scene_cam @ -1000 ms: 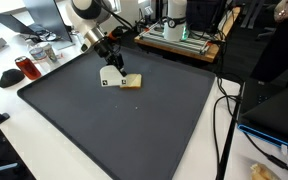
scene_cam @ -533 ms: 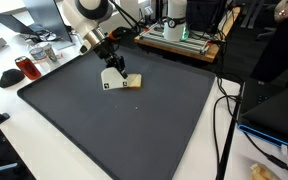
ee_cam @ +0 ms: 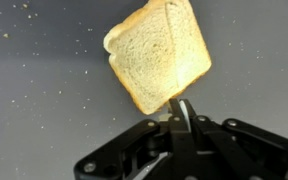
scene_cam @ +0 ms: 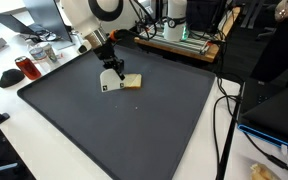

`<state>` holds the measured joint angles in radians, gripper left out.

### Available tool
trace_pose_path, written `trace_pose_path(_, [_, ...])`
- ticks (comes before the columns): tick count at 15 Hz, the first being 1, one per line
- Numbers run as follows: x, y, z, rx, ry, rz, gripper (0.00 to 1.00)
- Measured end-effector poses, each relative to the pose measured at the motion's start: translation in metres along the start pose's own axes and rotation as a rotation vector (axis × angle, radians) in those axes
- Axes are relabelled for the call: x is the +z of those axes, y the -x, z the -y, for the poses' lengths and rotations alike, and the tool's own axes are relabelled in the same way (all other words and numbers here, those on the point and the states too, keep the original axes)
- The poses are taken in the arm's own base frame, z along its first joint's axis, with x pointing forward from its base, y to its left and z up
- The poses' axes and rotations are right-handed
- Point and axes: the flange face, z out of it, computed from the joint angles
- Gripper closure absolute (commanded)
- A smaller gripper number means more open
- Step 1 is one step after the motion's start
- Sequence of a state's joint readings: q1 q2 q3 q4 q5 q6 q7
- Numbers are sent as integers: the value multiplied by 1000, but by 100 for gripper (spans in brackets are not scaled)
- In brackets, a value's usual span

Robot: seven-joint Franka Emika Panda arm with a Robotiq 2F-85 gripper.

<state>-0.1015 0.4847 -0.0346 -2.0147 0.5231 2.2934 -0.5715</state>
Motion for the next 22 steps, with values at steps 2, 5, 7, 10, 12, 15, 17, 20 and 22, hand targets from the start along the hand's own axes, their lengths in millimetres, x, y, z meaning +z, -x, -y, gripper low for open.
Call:
trace_pose_path(2, [-8,-1,7,-4,61,-6,99])
trace_pose_path(5, [-23,5,24,-20,144,-17,99])
trace_pose_path(7, [-33,13,37,-38,195,-20,99])
trace_pose_path(10, [-47,29,58,-98,277,-29,99])
trace_pose_path(12, [-55,41,70,-156,338,-30,99])
trace_pose_path(15, [-65,59,84,-253,430,-17,99])
trace_pose_path(17, [-69,70,93,-329,491,-1,99])
trace_pose_path(20, [-70,83,111,-439,561,24,99])
trace_pose_path(22, [-67,90,124,-506,597,51,96])
